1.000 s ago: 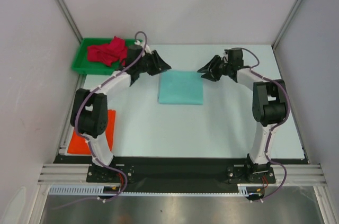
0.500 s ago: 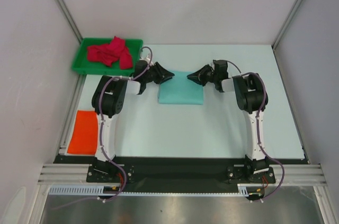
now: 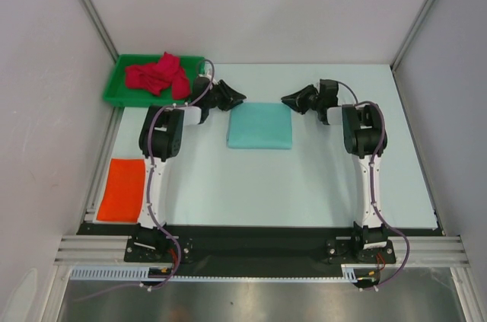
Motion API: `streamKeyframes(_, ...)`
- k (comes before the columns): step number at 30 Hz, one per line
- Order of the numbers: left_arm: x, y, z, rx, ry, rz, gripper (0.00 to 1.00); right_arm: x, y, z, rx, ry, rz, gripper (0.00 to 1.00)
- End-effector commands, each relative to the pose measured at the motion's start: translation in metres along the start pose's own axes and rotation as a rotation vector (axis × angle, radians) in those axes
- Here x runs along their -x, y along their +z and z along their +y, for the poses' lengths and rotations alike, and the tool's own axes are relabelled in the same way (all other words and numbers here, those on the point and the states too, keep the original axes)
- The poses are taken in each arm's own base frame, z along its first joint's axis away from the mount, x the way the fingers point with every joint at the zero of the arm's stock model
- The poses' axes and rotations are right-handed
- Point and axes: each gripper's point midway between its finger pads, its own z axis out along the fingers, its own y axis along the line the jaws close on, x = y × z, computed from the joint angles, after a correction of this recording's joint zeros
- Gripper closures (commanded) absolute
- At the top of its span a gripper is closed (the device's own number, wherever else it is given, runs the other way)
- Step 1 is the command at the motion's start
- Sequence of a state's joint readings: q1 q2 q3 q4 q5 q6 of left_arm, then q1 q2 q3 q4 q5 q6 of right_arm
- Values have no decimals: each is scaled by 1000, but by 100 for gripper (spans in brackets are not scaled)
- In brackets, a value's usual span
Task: Fold and stack the t-shirts
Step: Fold the tshirt
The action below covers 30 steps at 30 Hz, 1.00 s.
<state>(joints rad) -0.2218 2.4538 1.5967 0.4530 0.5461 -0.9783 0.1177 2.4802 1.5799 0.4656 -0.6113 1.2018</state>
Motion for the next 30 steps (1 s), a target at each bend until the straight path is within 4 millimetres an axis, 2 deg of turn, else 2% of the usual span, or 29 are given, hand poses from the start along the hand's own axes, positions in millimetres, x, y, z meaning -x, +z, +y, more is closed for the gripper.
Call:
streamKeyframes(1,3,7,16,49,6,33,61,20,1,-29,-97,37,-39,78)
streamKeyframes(3,9,8,15,68,22,45,61,38,-6,-27,-102,54,-69,78)
streamKeyframes(5,24,5,-1,80,92,47,59,49,-12,-20,-98,69,-77,78)
streamKeyframes(7,38,-2,-20,91,140,35,55,66,-22,2,-78,39,-91,78)
streamKeyframes(8,50,-11,-46,63,196,9,54,67,-26,5,-101,42,-80,78)
streamKeyframes(9,55,-17,-58,54,221,-2,53,71,-31,13,-98,1,-73,78)
streamKeyframes(10,56,-23,-63,64,233,-1,52,73,-36,29,-108,-10,-65,77)
streamKeyframes(11,66,-37,-91,39,285,-30,51,73,-40,38,-109,-27,-56,77)
streamKeyframes(12,61,-45,-92,54,283,-16,51,71,-45,48,-105,-65,-42,77)
streamKeyframes(13,62,-53,-101,48,293,-22,51,68,-50,51,-124,-68,-28,77)
streamKeyframes(14,59,-59,-107,41,289,-25,51,67,-60,71,-110,-106,-34,76)
streamKeyframes(15,52,-73,-120,12,294,-31,51,65,-65,75,-116,-126,-33,76)
streamKeyframes(16,44,-79,-126,-5,280,-26,51,58,-71,72,-133,-133,-19,75)
streamKeyframes(17,36,-85,-128,-16,274,-19,51,53,-81,87,-107,-149,-16,75)
streamKeyframes(18,17,-95,-130,-40,259,4,51,36,-85,92,-86,-144,-3,75)
streamKeyframes(19,6,-98,-128,-50,261,17,52,37,-84,99,-56,-154,-5,75)
streamKeyframes(20,-4,-103,-127,-63,227,29,52,12,-86,98,-47,-144,42,75)
streamKeyframes(21,-23,-109,-117,-93,211,46,53,0,-84,98,-31,-142,59,74)
streamKeyframes(22,-32,-113,-114,-106,168,51,54,-9,-82,104,9,-149,67,74)
streamKeyframes(23,-39,-115,-107,-107,152,57,54,-33,-81,91,8,-122,118,74)
streamKeyframes(24,-51,-118,-92,-94,133,67,54,-54,-76,95,30,-132,154,74)
streamKeyframes(25,-57,-119,-86,-93,127,77,54,-66,-71,98,64,-154,171,74)
streamKeyframes(26,-63,-119,-81,-104,128,90,54,-91,-67,89,73,-150,222,74)
streamKeyframes(29,-78,-111,-58,-93,108,136,55,-124,-63,70,76,-139,302,74)
streamKeyframes(30,-78,-109,-55,-99,112,141,55,-135,-65,50,54,-110,324,74)
